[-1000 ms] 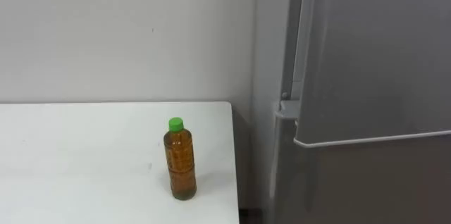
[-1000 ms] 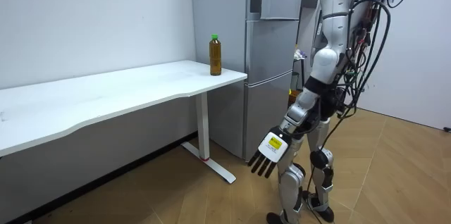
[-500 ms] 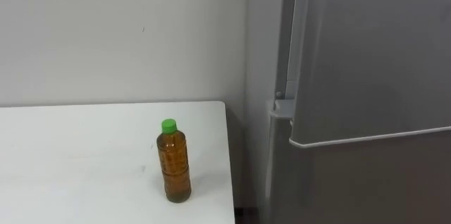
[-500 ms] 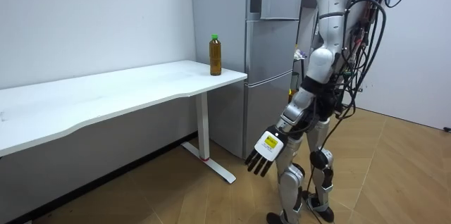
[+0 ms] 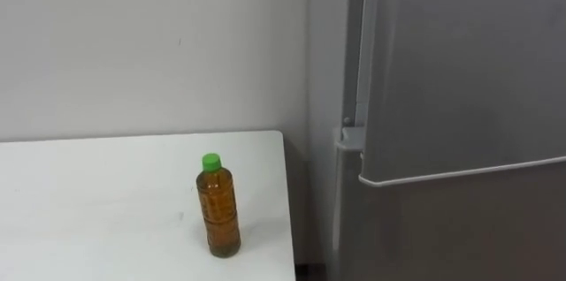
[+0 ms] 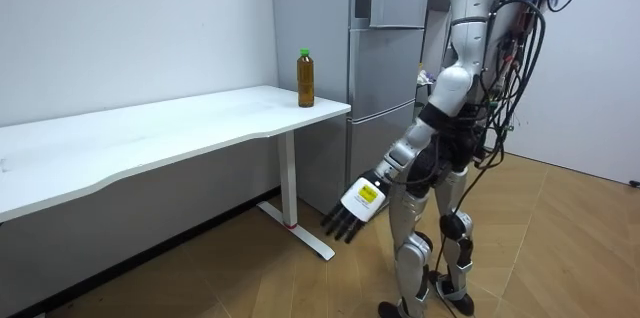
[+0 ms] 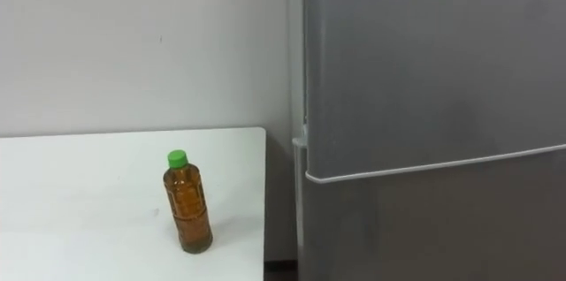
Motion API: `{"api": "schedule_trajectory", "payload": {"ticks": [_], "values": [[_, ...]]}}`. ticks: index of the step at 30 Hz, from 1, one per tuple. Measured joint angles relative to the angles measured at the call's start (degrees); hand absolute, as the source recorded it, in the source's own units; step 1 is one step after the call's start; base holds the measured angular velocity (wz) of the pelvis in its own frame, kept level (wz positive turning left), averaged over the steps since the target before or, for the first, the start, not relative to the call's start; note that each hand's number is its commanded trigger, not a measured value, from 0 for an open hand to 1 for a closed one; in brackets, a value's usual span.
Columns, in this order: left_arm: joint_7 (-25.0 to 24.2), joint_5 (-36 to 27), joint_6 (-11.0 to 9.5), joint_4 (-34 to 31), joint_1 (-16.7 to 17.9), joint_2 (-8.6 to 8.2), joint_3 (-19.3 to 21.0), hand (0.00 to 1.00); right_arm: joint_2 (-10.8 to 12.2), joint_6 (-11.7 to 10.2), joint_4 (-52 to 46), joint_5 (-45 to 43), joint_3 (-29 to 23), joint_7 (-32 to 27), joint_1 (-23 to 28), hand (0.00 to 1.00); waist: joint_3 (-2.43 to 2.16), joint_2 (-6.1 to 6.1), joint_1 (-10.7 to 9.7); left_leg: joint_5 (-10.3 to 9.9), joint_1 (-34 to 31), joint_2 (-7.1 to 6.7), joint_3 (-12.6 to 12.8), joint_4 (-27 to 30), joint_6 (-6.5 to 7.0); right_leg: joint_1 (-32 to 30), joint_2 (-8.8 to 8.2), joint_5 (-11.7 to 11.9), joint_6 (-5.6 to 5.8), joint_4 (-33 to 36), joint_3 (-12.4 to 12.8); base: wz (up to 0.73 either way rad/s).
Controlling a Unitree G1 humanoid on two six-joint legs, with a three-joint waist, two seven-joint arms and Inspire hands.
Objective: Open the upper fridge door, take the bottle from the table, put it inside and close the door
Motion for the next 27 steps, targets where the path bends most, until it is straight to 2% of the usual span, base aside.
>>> {"api": "schedule_trajectory", "payload": {"ticks": [4,6,7,10,13,14,15,16,21,27], "values": [[1.94,-0.05,-1.24,-1.64,-2.57,1.90,1.26,0.00,-0.33,-0.50,-2.48,-2.90,-0.54,0.47,1.06,0.00,-0.12,1.07,0.07,0.00,-0.05,0.02,0.14,-0.01,0.01,-0.05,-0.01,0.01,-0.01,0.13,0.07,-0.01],[2.77,-1.49,-1.39,-2.43,-3.15,2.10,1.26,0.00,-0.37,-0.65,-2.60,-3.72,-0.55,0.32,0.98,0.00,-0.02,1.53,0.23,0.00,0.09,0.08,0.50,-0.17,0.01,-0.14,0.00,0.01,-0.01,0.18,0.40,-0.07],[3.31,-2.85,-1.33,-4.02,-3.03,2.09,1.26,0.00,-0.38,-0.68,-2.95,-3.89,-0.63,0.24,1.03,0.00,-0.13,1.73,0.23,0.00,0.35,0.10,0.62,-0.26,0.01,-0.15,0.00,0.01,-0.01,0.18,0.57,-0.08],[4.45,-5.69,-1.37,-8.04,-3.03,2.47,1.38,0.00,-0.39,-0.74,-3.85,-3.92,-0.88,0.22,1.52,0.00,-0.01,1.93,0.65,0.01,0.70,0.15,0.86,-0.43,-0.01,-0.12,0.02,0.01,-0.01,0.18,0.85,-0.05],[5.57,-6.29,-1.36,-12.93,-3.07,2.58,3.68,0.00,-0.34,-0.75,-4.08,-4.92,-1.67,-0.05,1.80,0.00,0.01,2.08,1.15,0.01,0.82,0.22,1.13,-0.46,-0.02,-0.19,0.09,0.01,-0.01,0.10,1.29,-0.06],[5.97,-6.26,-1.37,-14.15,-3.09,2.67,4.05,0.00,-0.31,-0.75,-4.33,-5.16,-1.79,-0.23,2.02,0.00,-0.26,2.50,1.38,0.01,0.85,0.23,1.03,-0.47,-0.03,-0.15,0.10,0.01,-0.01,0.07,1.28,0.00],[6.41,-6.26,-1.38,-16.61,-3.09,2.75,5.17,0.00,-0.29,-0.80,-4.51,-5.26,-1.89,-0.42,2.31,0.00,-0.09,2.05,1.61,0.00,0.93,0.23,0.96,-0.52,-0.04,-0.09,0.11,0.01,-0.01,0.01,1.19,0.00],[7.22,-6.26,-1.37,-19.69,-3.09,2.76,6.16,0.00,-0.23,-0.88,-4.54,-5.28,-1.90,-0.66,2.43,0.00,-0.23,2.21,1.76,0.00,0.86,0.24,0.90,-0.51,-0.04,-0.15,0.13,0.01,-0.01,0.01,1.20,0.00],[10.26,-6.61,-1.38,-33.84,-3.04,2.89,7.93,0.00,-0.10,-0.65,-5.29,-6.30,-2.13,-0.76,2.63,0.00,-0.25,1.73,2.87,-0.07,0.56,0.21,0.74,-0.37,-0.08,-0.12,0.12,0.01,-0.01,0.01,1.08,0.01],[11.12,-4.84,-1.06,-49.58,-3.40,3.47,8.03,0.00,0.52,-0.23,-6.40,-7.16,-3.12,-0.69,2.48,0.00,-0.18,2.28,2.79,-0.07,0.51,0.21,0.48,-0.05,-0.08,0.01,0.15,0.01,-0.01,0.20,1.18,0.03]]}}
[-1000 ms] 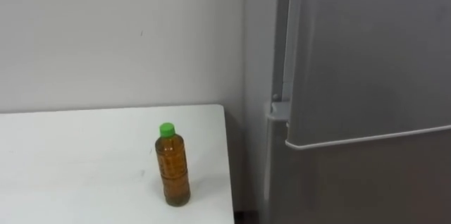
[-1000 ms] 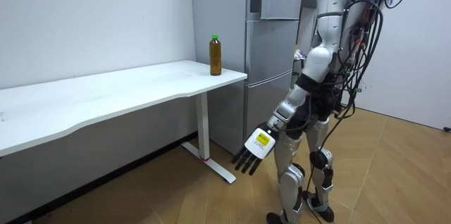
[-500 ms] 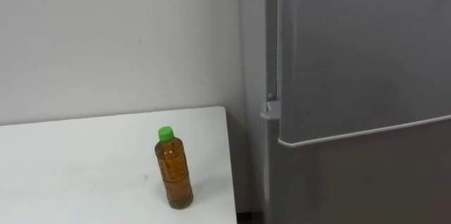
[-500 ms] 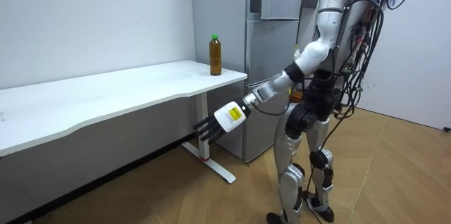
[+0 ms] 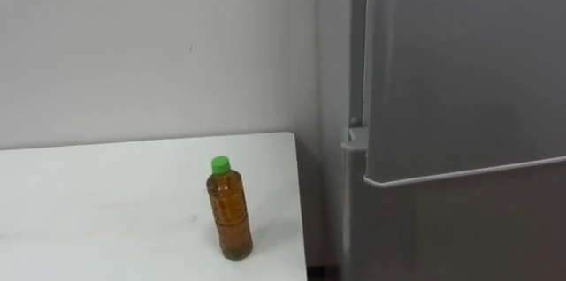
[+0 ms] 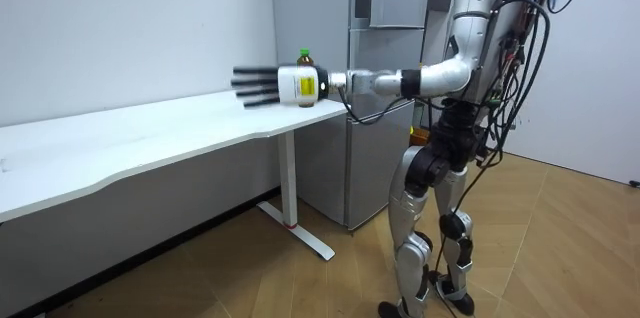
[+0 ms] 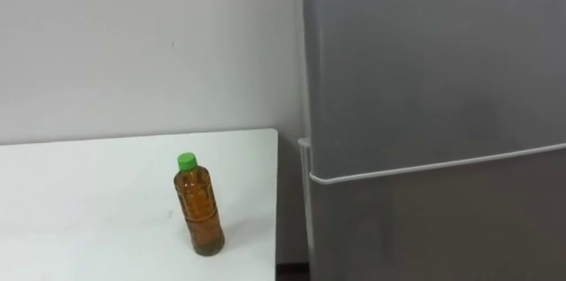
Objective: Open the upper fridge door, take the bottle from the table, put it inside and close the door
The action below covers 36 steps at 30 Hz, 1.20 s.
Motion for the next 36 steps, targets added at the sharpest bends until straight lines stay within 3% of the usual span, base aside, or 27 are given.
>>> {"api": "schedule_trajectory", "payload": {"ticks": [5,7,13,17,20,22,26,30,36], "values": [[0.10,-0.01,1.35,-10.15,-0.59,0.13,0.01,0.00,0.44,1.43,-0.03,0.28,0.05,0.04,0.12,0.00,-0.06,0.56,-0.95,-0.01,-0.54,-0.01,-0.20,-0.06,-0.01,-0.07,0.07,0.00,0.00,-0.15,0.04,0.02],[-0.14,-0.03,1.75,-13.28,-3.03,0.13,-0.01,0.00,0.45,1.88,-0.04,1.03,0.07,0.03,0.02,0.00,0.20,0.26,-1.39,0.04,-0.62,-0.08,-0.47,-0.03,-0.02,0.10,0.07,0.00,0.00,-0.15,0.06,0.06],[-1.27,-0.26,2.98,-21.14,-6.44,0.14,-0.09,0.00,0.61,1.94,-0.09,1.60,0.11,-0.01,-0.13,0.00,0.32,-0.01,-3.00,0.04,-1.38,-0.12,-0.73,0.12,-0.02,-0.26,0.09,-0.02,0.02,-0.43,-0.03,0.01],[-3.09,-0.16,3.54,-21.91,-9.29,0.14,-0.46,0.00,0.87,1.97,0.01,1.56,0.10,0.02,-0.50,0.00,0.23,-0.03,-3.74,0.05,-1.57,-0.21,-0.99,0.51,-0.02,-0.83,0.09,-0.04,0.05,-0.47,0.00,0.04],[-5.27,-0.75,5.42,-23.64,-11.58,0.15,-1.09,0.00,0.98,3.04,0.00,1.57,0.20,0.50,-1.08,0.00,0.29,-0.27,-4.28,0.05,-1.77,-0.22,-0.94,0.42,-0.02,-1.08,0.09,-0.04,0.05,-0.46,0.00,0.00],[-8.18,-0.82,6.29,-26.78,-12.71,0.15,-2.16,0.00,1.29,3.12,0.00,1.27,0.12,1.21,-1.06,0.00,0.21,-0.86,-4.46,0.05,-2.00,-0.22,-0.94,0.33,-0.02,-1.11,0.09,-0.04,0.04,-0.35,0.01,0.00],[-13.15,-2.00,6.48,-28.48,-13.43,0.14,-3.63,0.00,1.33,3.12,0.04,0.75,0.12,1.23,-1.08,0.00,0.18,-0.90,-4.95,0.04,-1.84,-0.31,-0.92,0.40,-0.01,-1.09,-0.04,-0.03,0.04,-0.28,0.03,0.00],[-16.96,-6.42,8.72,-29.39,-14.90,0.14,-6.84,0.00,1.23,4.24,0.22,0.72,0.10,1.04,-1.64,0.00,0.09,-0.76,-5.81,0.04,-1.93,-0.31,-0.94,0.09,-0.01,-1.09,-0.03,-0.03,0.05,-0.29,-0.03,0.00],[-21.85,-6.45,10.61,-30.39,-16.60,0.10,-12.72,0.00,1.11,5.28,0.16,0.97,0.78,1.09,-2.59,0.00,-0.07,0.07,-7.83,0.04,-1.94,-0.31,-0.71,0.26,0.00,-1.09,-0.02,-0.03,0.04,-0.29,0.13,-0.02]]}}
